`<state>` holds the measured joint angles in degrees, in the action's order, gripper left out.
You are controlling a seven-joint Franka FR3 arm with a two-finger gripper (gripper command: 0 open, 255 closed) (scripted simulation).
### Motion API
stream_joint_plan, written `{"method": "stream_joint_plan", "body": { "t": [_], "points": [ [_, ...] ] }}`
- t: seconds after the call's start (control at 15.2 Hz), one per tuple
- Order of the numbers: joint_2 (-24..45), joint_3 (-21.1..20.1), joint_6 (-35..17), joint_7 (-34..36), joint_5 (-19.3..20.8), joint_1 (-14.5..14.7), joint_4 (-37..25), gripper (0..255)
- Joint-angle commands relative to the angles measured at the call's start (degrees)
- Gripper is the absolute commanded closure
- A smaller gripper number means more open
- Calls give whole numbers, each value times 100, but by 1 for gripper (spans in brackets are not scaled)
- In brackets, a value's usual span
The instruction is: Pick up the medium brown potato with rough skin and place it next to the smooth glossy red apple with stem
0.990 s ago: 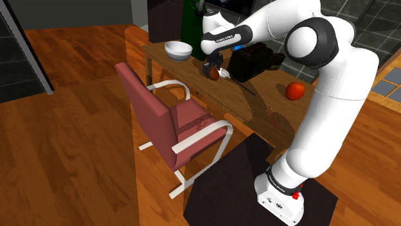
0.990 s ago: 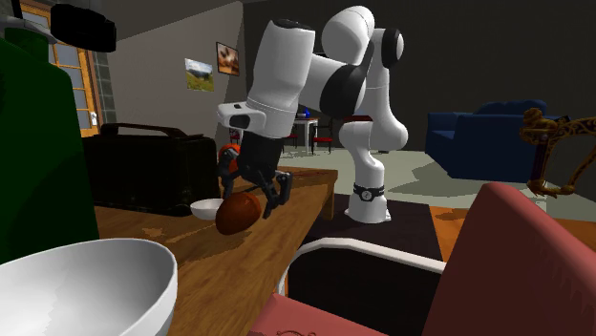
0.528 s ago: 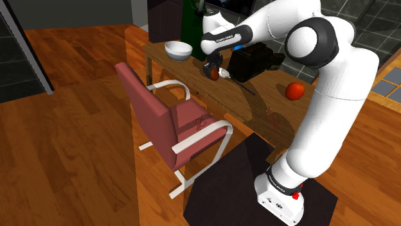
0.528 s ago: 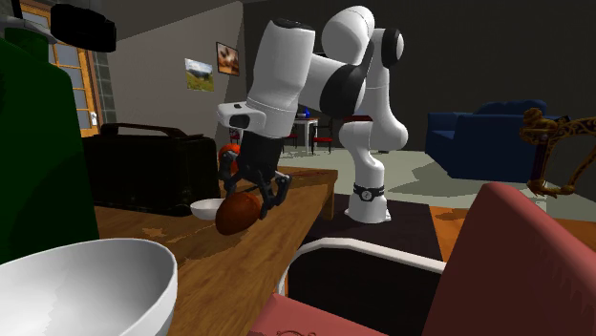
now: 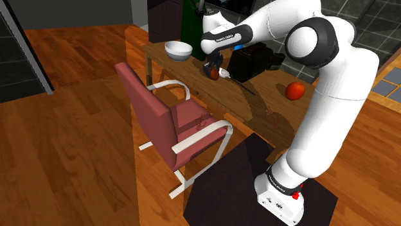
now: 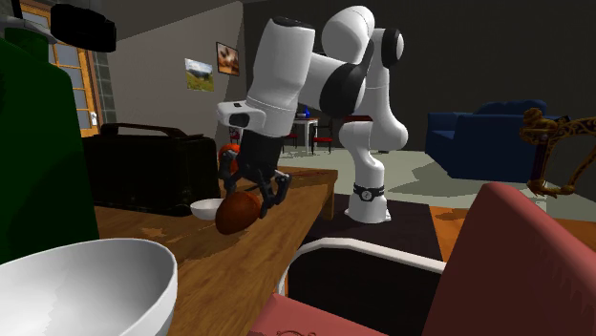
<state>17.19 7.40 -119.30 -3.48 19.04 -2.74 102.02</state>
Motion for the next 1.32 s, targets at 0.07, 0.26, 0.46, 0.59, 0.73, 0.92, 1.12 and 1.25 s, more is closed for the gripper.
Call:
{"method": "stream_joint_plan", "body": {
  "t": [0.07, 0.26, 0.46, 0.59, 0.73, 0.92, 1.12, 1.25],
  "points": [
    [-74, -4, 160, -51, -18, 5, -89, 255],
    [-147, -9, 355, -112, -40, 10, -219, 255],
    [-210, -13, 553, -174, -60, 15, -361, 255],
    [-247, -15, 687, -215, -73, 19, -464, 255],
    [-279, -17, 822, -256, -86, 22, -571, 255],
    [-319, -20, 1026, -318, -104, 27, -745, 255],
    [-348, -23, 1235, -380, -122, 32, -932, 255],
    [-361, -24, 1375, -422, -133, 36, -1065, 255]
  ]
}}
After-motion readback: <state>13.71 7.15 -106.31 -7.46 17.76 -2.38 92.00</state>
